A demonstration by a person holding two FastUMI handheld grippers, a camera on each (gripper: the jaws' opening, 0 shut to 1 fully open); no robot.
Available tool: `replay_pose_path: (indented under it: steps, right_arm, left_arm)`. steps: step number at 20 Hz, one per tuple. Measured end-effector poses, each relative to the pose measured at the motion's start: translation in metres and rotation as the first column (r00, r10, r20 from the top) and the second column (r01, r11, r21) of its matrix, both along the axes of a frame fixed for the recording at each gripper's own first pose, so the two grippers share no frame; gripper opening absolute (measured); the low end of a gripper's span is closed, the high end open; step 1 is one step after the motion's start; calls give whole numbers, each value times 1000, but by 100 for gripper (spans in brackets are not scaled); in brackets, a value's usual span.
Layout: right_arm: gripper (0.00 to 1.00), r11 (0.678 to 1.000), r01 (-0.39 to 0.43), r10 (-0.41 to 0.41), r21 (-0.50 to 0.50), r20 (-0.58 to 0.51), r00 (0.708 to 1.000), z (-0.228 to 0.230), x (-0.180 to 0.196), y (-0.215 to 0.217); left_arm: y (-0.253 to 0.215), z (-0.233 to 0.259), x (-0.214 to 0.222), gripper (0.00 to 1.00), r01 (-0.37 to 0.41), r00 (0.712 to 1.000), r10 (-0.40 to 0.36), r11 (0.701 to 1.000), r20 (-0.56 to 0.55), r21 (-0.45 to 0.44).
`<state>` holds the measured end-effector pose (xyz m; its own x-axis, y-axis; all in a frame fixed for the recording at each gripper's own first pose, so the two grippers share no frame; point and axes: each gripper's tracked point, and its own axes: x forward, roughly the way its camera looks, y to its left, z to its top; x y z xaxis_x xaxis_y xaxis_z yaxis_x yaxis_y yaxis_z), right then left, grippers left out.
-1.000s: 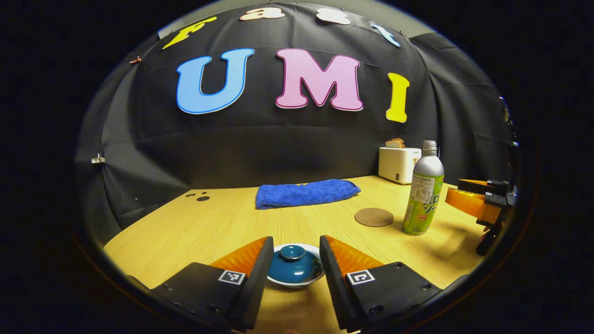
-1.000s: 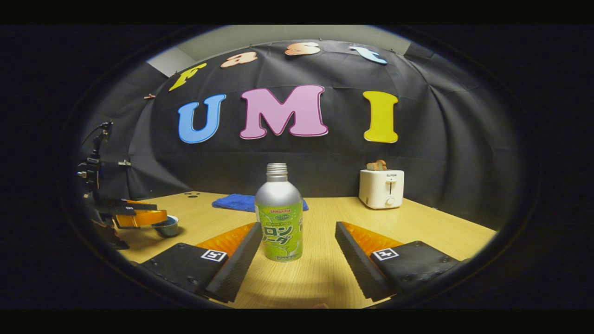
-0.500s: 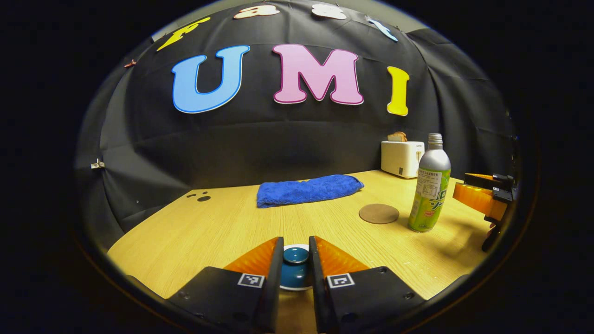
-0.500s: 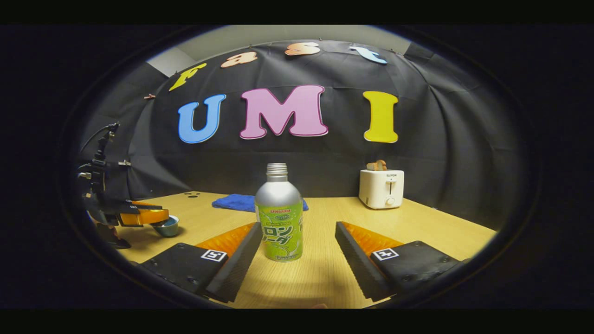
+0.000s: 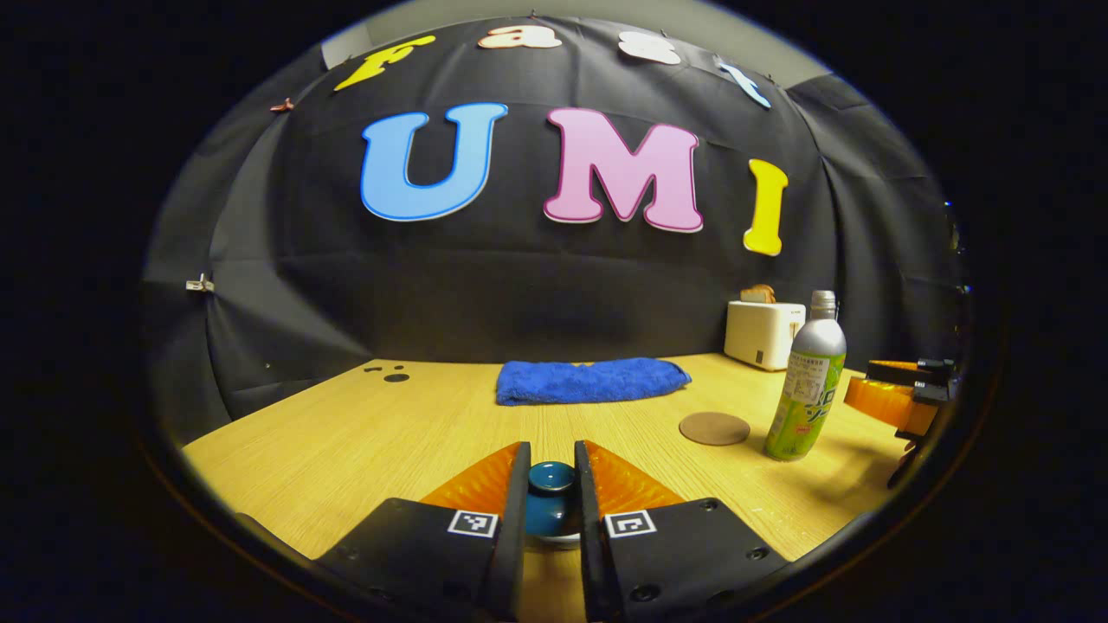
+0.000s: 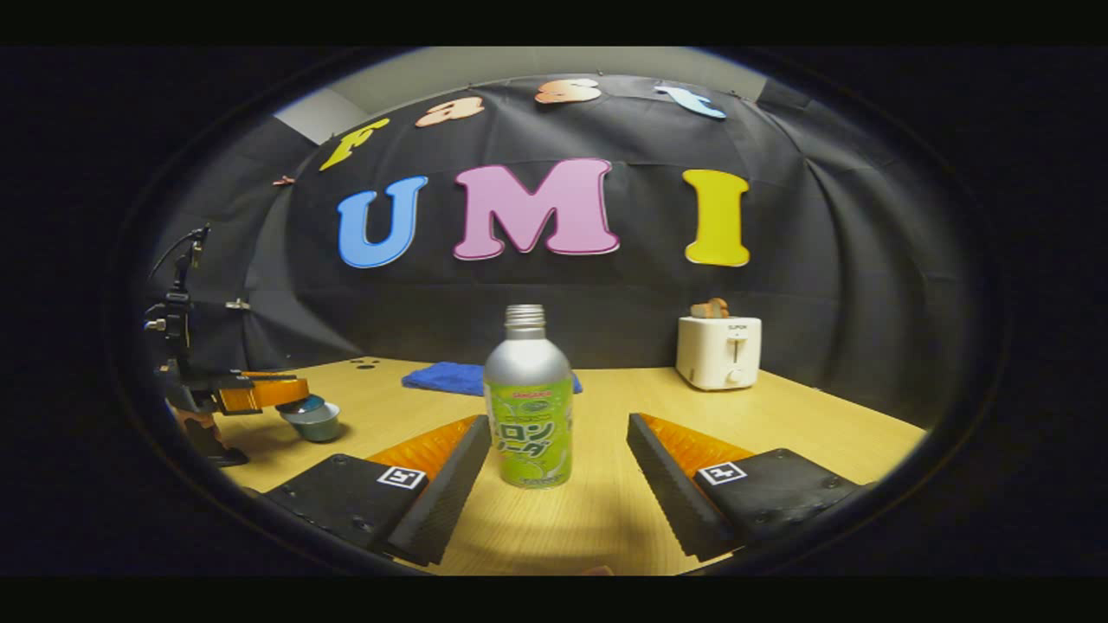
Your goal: Open the teacup lid with one hand, grasp the water bottle and pour water into the teacup with the other hand; after pouring, place the water bottle on the coaster and then close the teacup lid.
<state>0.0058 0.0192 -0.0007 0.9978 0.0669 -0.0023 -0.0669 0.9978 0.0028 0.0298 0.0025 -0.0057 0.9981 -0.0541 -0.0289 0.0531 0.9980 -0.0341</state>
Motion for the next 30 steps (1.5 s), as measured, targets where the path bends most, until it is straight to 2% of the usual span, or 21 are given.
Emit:
replay_pose_path:
  steps: [3,10,13,14,15,21,24,26,28,30]
  right_arm:
    - [98,1000,-26,26,0,-3,1000,-1,13,12]
    - [98,997,75,-75,-3,-2,997,-2,41,5]
    - [97,997,80,-80,-3,-4,997,-3,50,8]
    - [92,997,79,-79,-5,-8,997,-4,53,9]
    - [81,997,76,-76,-5,-5,997,-3,52,10]
    - [78,1000,4,-4,-18,26,1000,5,44,31]
    - [78,990,31,-23,-137,58,998,11,42,37]
    - [78,968,36,-23,-249,52,998,6,43,45]
    - [78,933,38,-19,-359,56,998,4,42,52]
    - [78,878,35,-3,-477,68,998,3,43,64]
  left_arm:
    - [9,4,-3,30,-38,999,38,999,35,2]
    - [38,2,-7,30,-107,994,106,994,30,30]
    - [57,1,-6,30,-135,991,134,990,30,32]
    - [61,1,-7,30,-139,990,138,990,30,32]
    - [63,1,-8,30,-139,990,138,990,30,32]
    - [85,0,-10,30,-155,988,154,987,30,33]
    - [101,1,-10,30,-184,983,183,982,28,33]
    - [106,1,-11,30,-193,981,192,981,28,33]
    - [108,1,-11,30,-191,981,190,981,28,33]
    - [107,2,-11,30,-185,983,184,982,28,34]
